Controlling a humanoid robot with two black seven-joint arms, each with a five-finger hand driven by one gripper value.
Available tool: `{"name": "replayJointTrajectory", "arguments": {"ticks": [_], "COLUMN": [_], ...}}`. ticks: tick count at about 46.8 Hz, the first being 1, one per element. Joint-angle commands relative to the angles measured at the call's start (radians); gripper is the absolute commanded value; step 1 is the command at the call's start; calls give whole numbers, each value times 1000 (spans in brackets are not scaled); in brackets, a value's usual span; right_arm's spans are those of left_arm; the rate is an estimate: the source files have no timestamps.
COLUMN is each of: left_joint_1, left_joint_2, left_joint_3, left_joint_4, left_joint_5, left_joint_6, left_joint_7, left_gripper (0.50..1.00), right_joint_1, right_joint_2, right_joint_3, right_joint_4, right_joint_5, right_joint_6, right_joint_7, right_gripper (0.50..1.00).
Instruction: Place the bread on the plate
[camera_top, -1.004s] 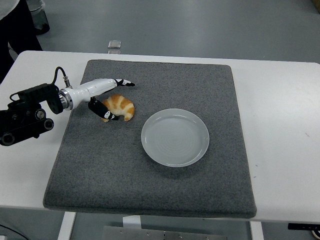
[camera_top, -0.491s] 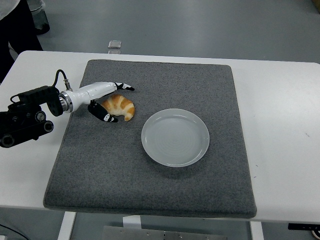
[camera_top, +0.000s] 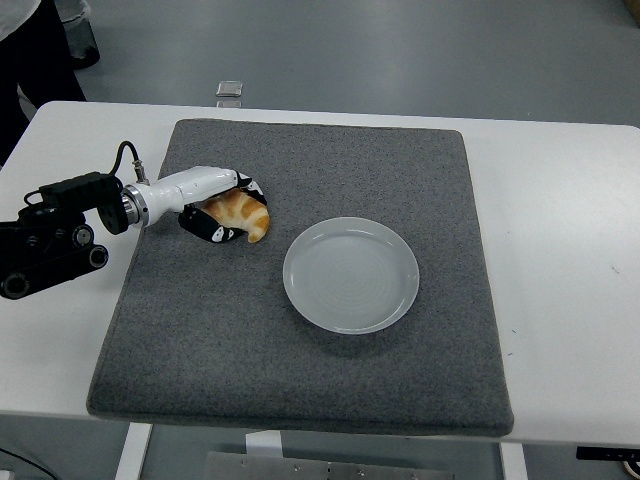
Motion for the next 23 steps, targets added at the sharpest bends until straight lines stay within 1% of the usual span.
{"name": "replayJointTrajectory", "arguments": {"ticks": [1,2,5,6,23], "left_joint_1": [2,2,2,2,-8], "left_joint_2": [2,0,3,3,25], "left_joint_3": [0,0,0,0,-3], "left_joint_4": [-6,-6,-12,-12,-12], "left_joint_5": [8,8,8,10,87], "left_joint_6": [0,0,0,0,-3], "left_joint_7": [-7,-7,-15,-16,-58], "left_gripper": [589,583,514,501,500], "right_joint_1": [0,0,0,0,0], "right_joint_2": [0,0,0,0,0], "right_joint_3": [0,0,0,0,0], "right_joint_4": [0,0,0,0,0], "right_joint_5": [0,0,0,0,0], "right_joint_6": [0,0,0,0,0], "right_joint_7": [0,0,0,0,0], "right_gripper": [930,930,930,932,930]}}
